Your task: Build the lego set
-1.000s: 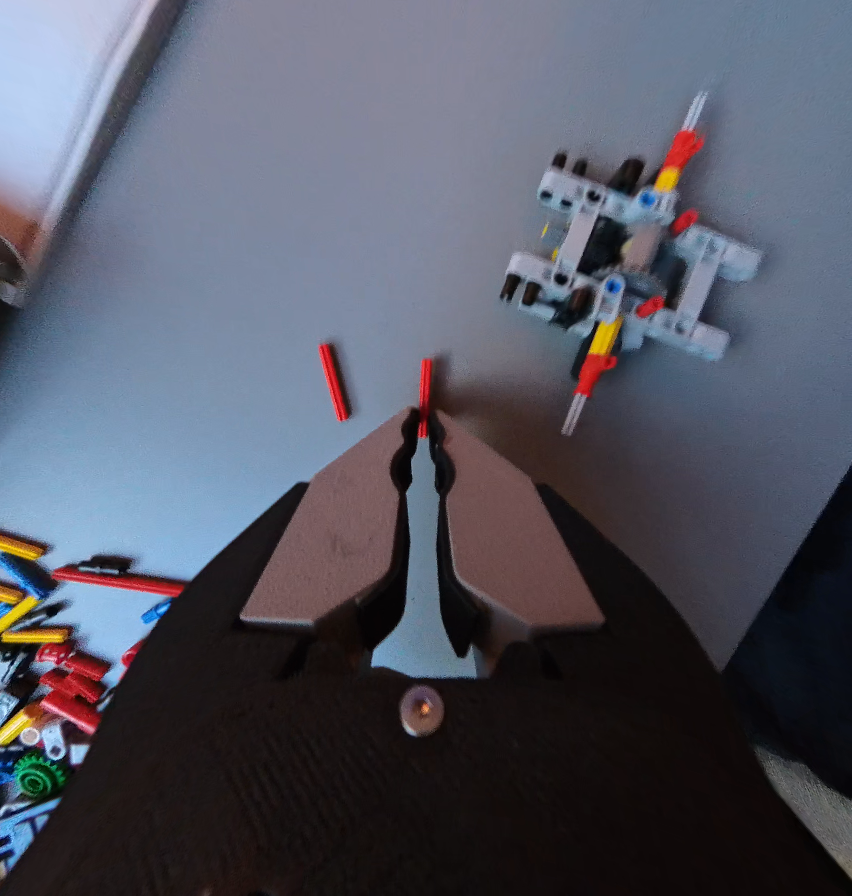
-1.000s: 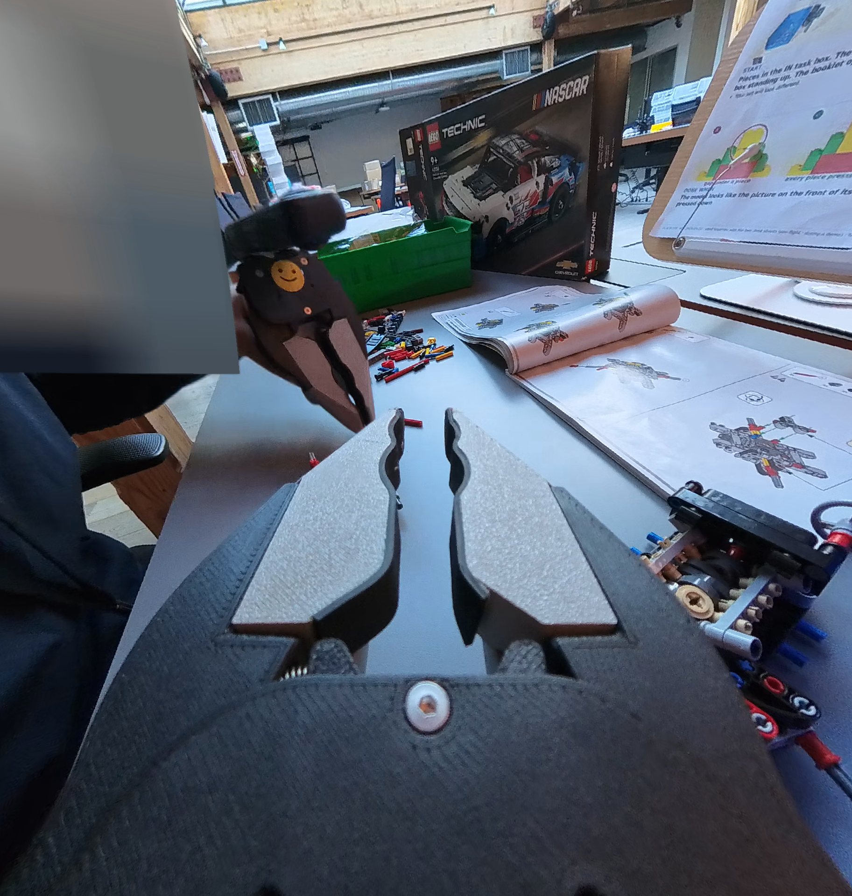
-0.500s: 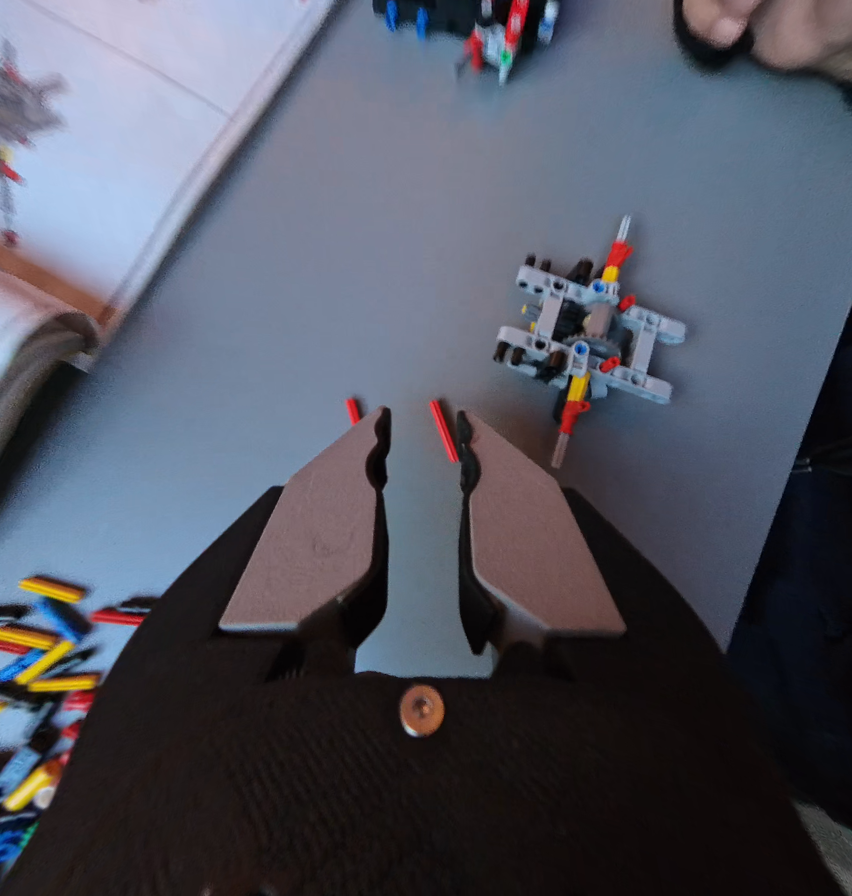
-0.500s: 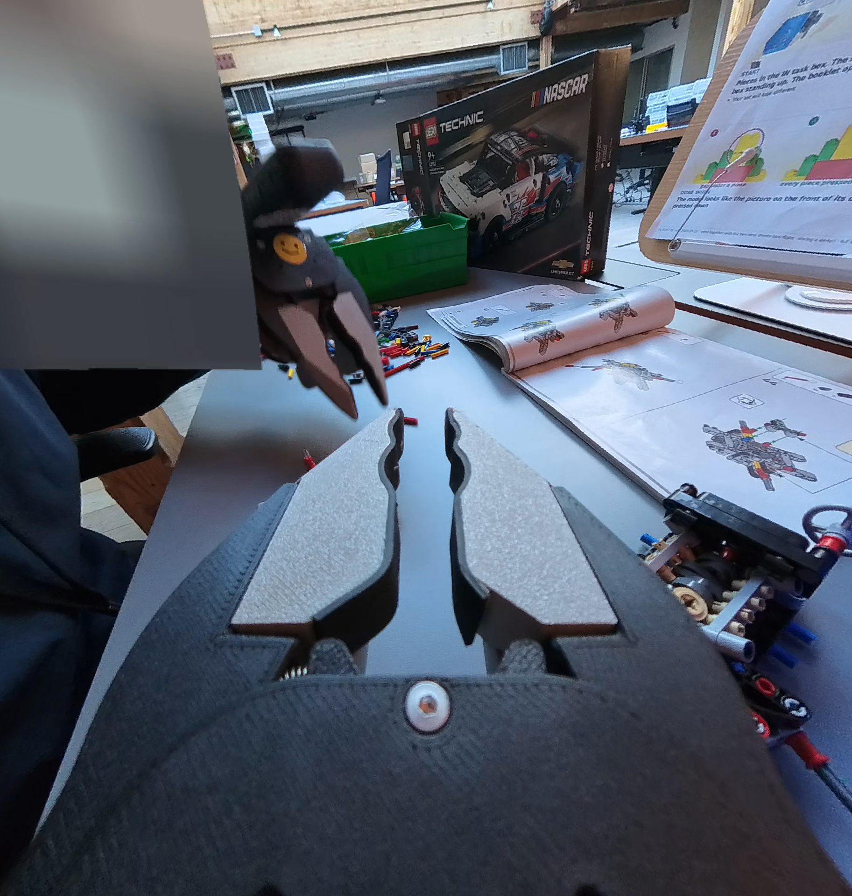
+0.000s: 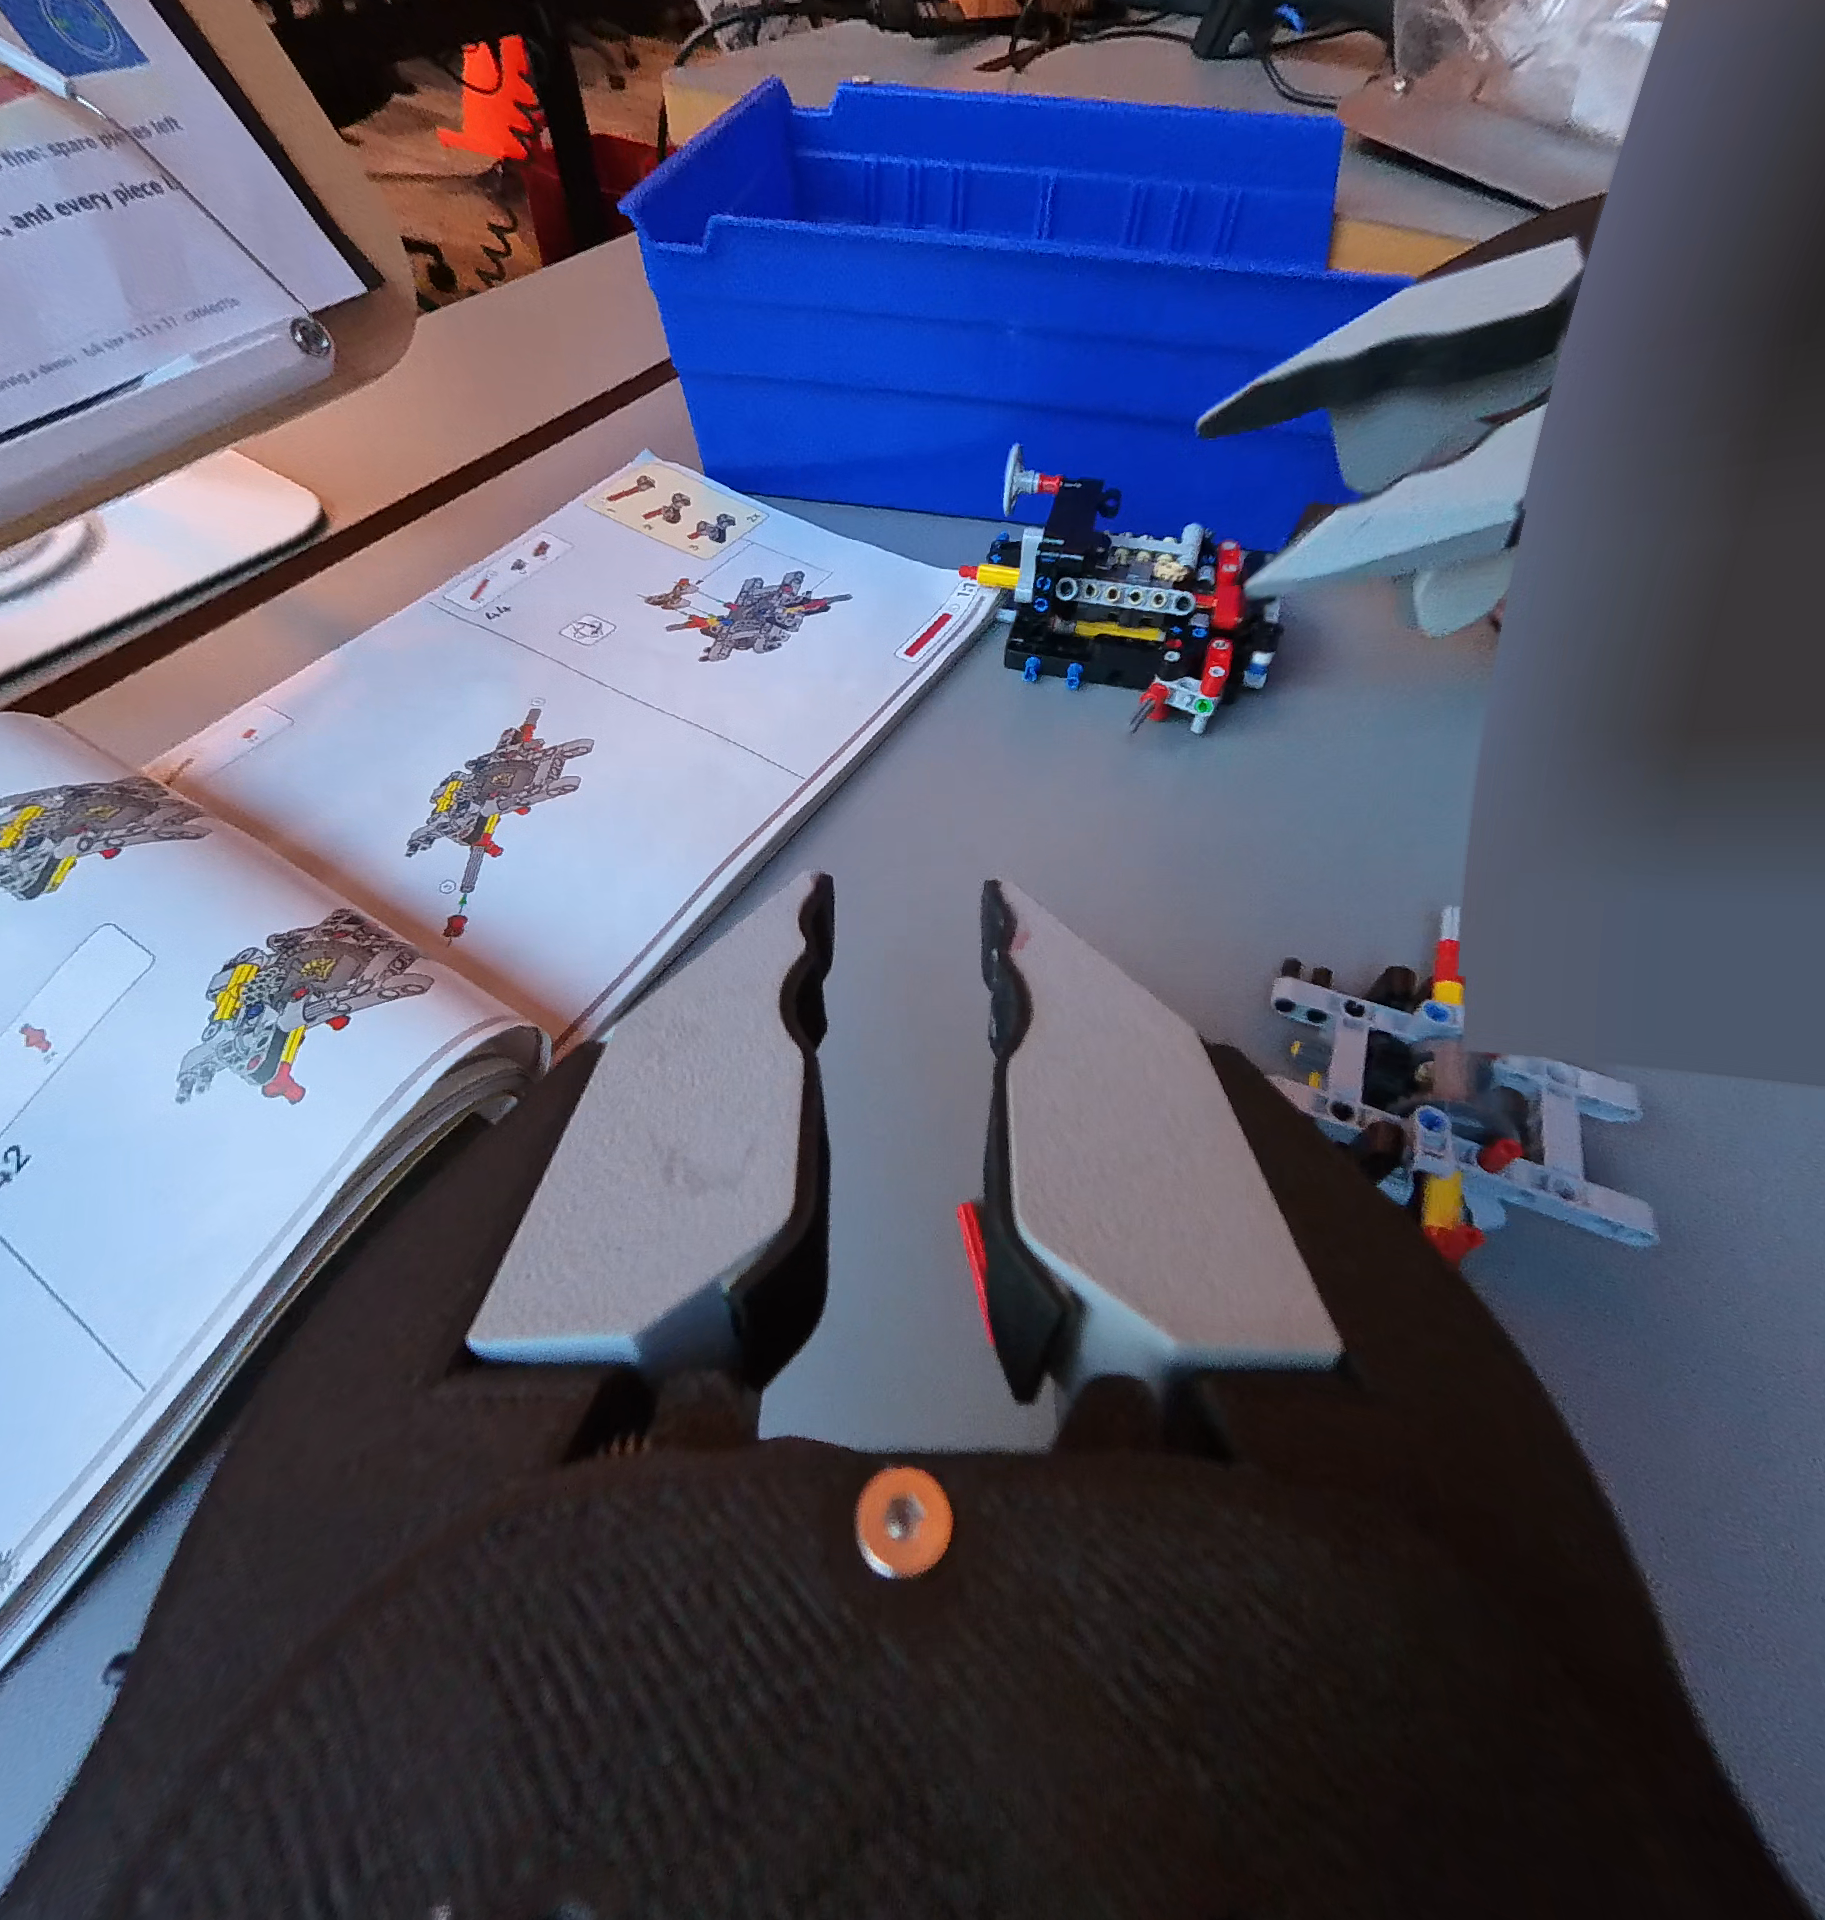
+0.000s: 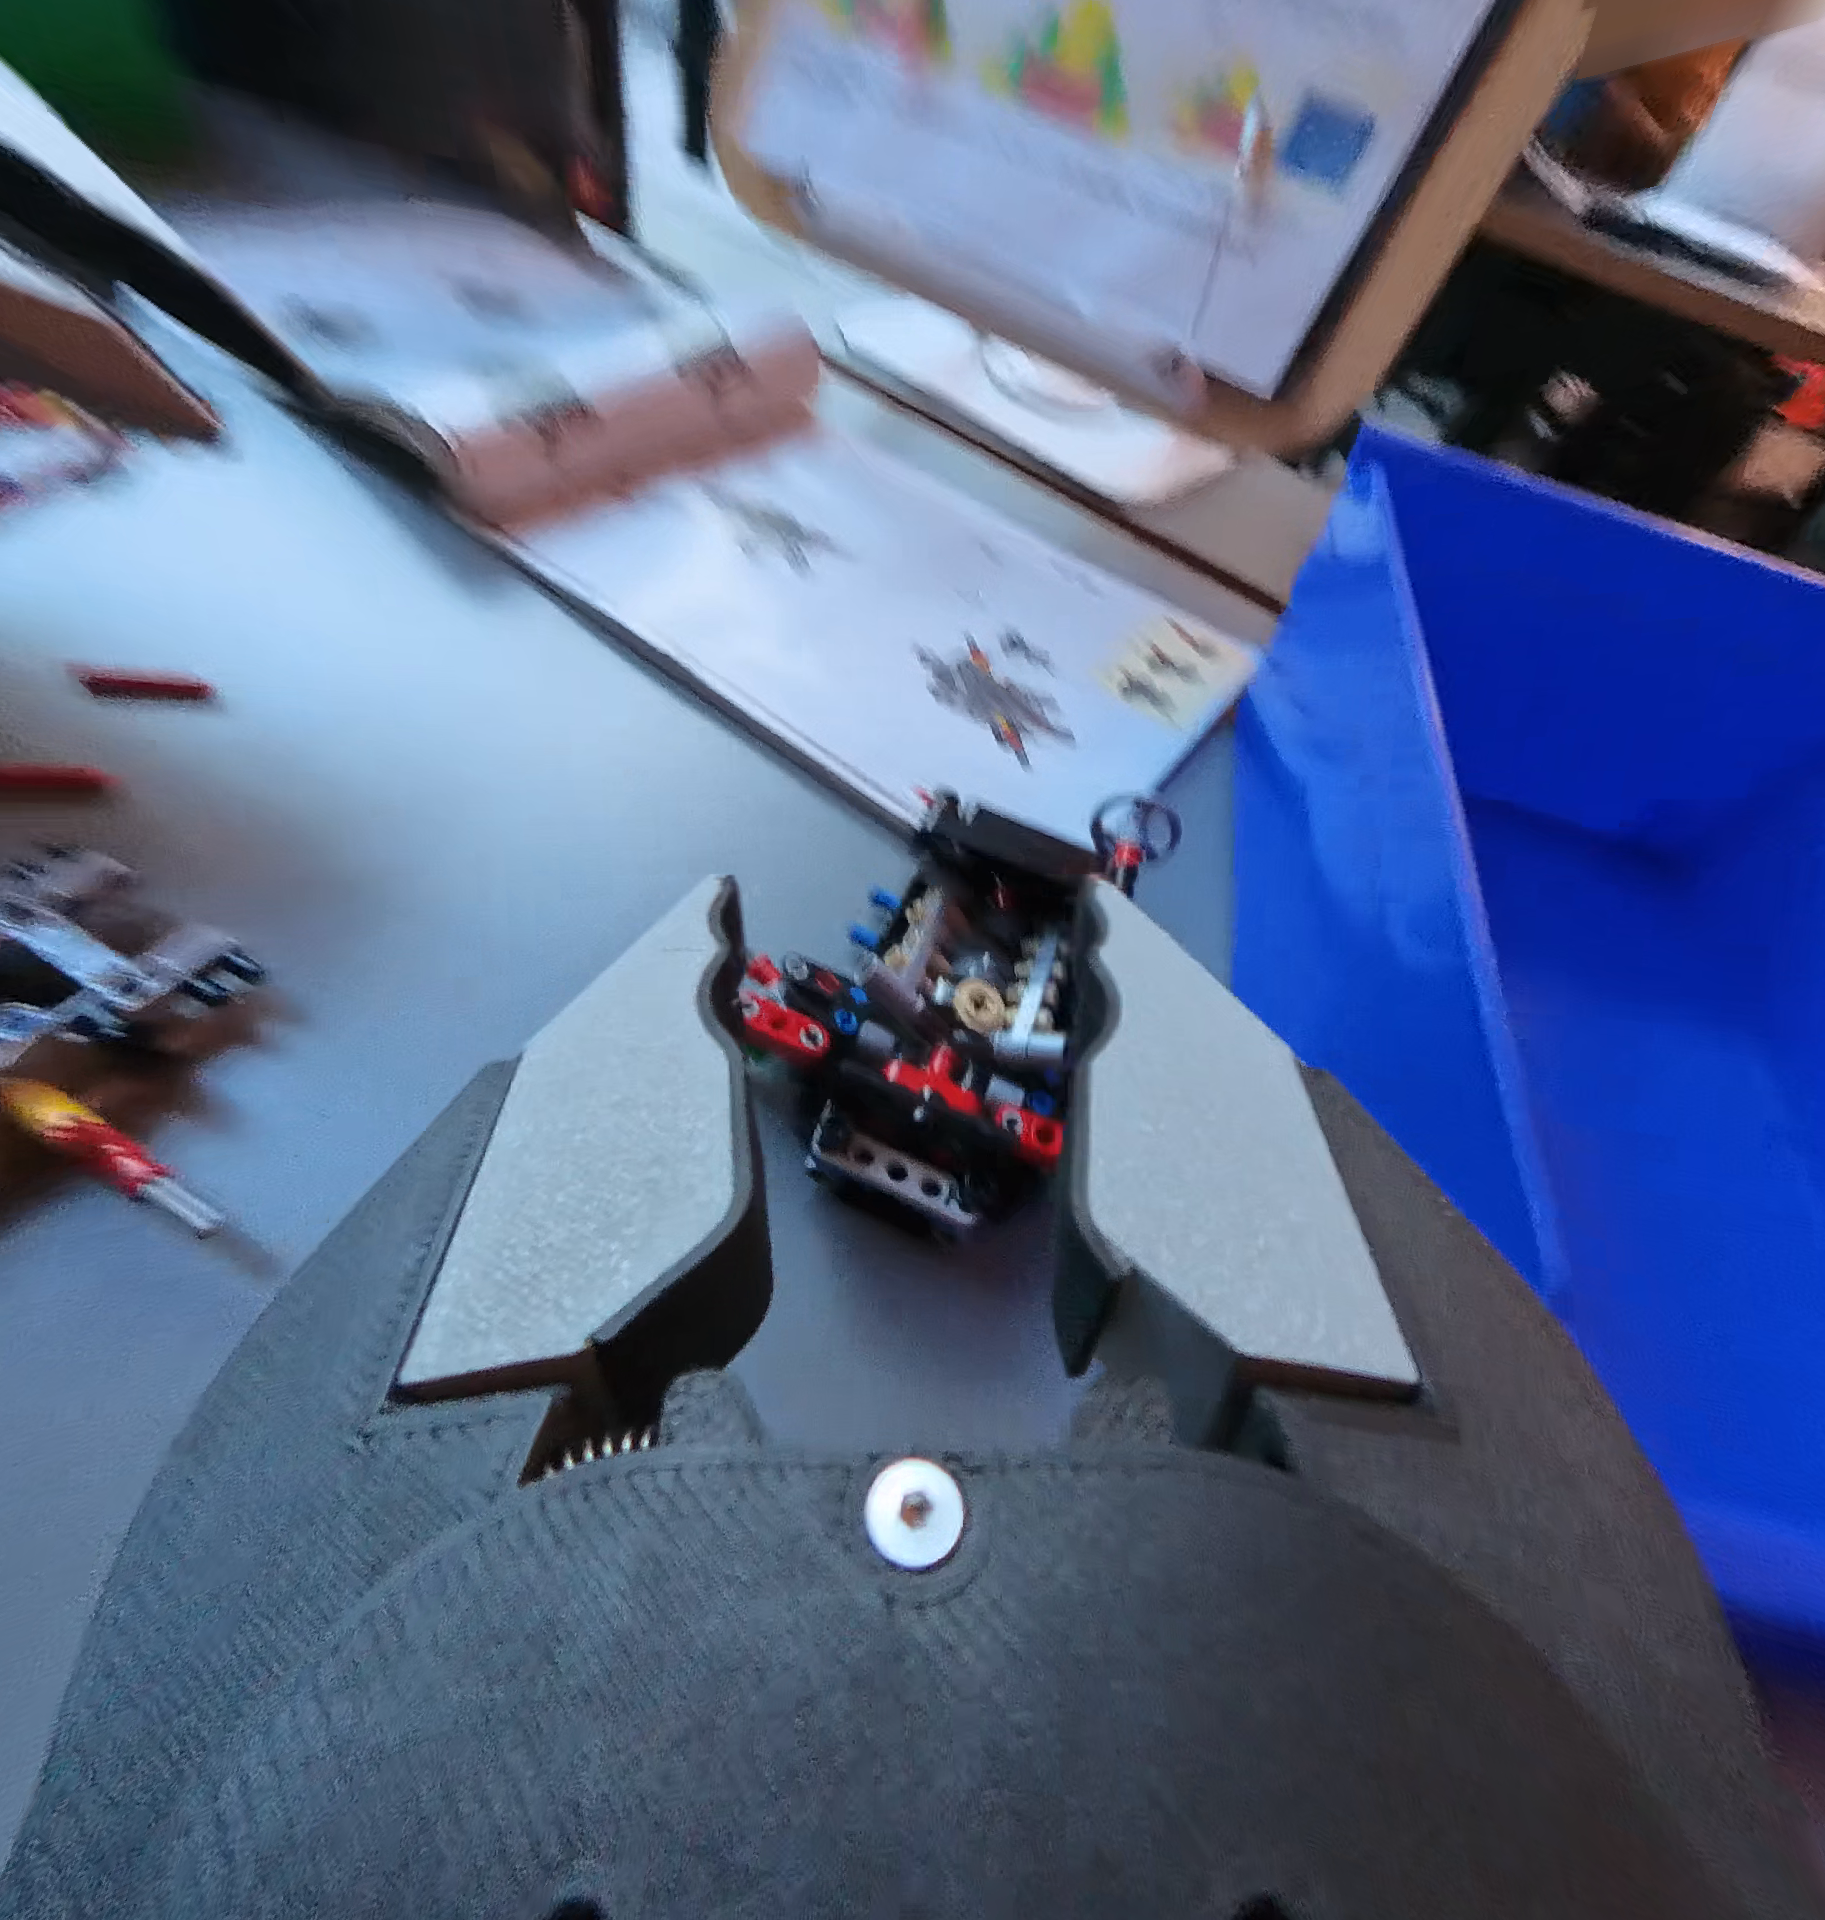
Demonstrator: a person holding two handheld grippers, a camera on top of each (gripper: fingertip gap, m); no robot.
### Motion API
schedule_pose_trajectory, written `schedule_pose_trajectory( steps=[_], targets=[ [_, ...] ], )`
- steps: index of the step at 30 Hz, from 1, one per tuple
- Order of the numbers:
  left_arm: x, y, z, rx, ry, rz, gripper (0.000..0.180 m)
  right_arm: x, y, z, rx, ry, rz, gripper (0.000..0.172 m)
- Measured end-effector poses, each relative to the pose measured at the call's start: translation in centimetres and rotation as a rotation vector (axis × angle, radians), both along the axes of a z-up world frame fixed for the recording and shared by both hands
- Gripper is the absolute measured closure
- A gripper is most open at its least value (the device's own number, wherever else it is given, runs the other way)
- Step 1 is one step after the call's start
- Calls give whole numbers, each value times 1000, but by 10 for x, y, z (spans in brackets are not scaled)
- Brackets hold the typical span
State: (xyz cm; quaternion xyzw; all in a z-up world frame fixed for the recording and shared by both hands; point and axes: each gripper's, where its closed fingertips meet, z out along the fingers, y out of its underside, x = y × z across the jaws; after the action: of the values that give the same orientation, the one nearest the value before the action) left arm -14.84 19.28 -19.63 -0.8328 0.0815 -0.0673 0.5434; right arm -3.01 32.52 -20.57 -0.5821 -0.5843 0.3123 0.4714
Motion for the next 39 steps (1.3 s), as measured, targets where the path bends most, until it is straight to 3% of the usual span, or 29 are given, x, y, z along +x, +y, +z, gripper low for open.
schedule_pose_trajectory(
  steps=[7,16,19,22,25,29,33,39],
  targets=[
    [8,-6,7,28,-75,-30,156,-7,8,-49,-80,-235,-103,89],
    [-2,-8,6,16,-105,-10,158,38,12,-45,-40,-249,-210,94],
    [-7,-7,7,27,-117,9,158,44,1,-25,63,-222,-194,97],
    [-12,-7,8,39,-140,24,158,31,-22,4,119,-133,-104,96],
    [-14,-7,12,74,-155,37,158,3,-59,18,30,-37,52,92],
    [-15,-5,9,91,-126,56,158,-38,-90,16,-86,3,207,89],
    [-17,-3,4,81,-98,63,157,-73,-94,17,-39,13,296,90],
    [-20,0,-3,63,-90,73,155,-88,-115,16,-103,92,457,105]
  ],
)
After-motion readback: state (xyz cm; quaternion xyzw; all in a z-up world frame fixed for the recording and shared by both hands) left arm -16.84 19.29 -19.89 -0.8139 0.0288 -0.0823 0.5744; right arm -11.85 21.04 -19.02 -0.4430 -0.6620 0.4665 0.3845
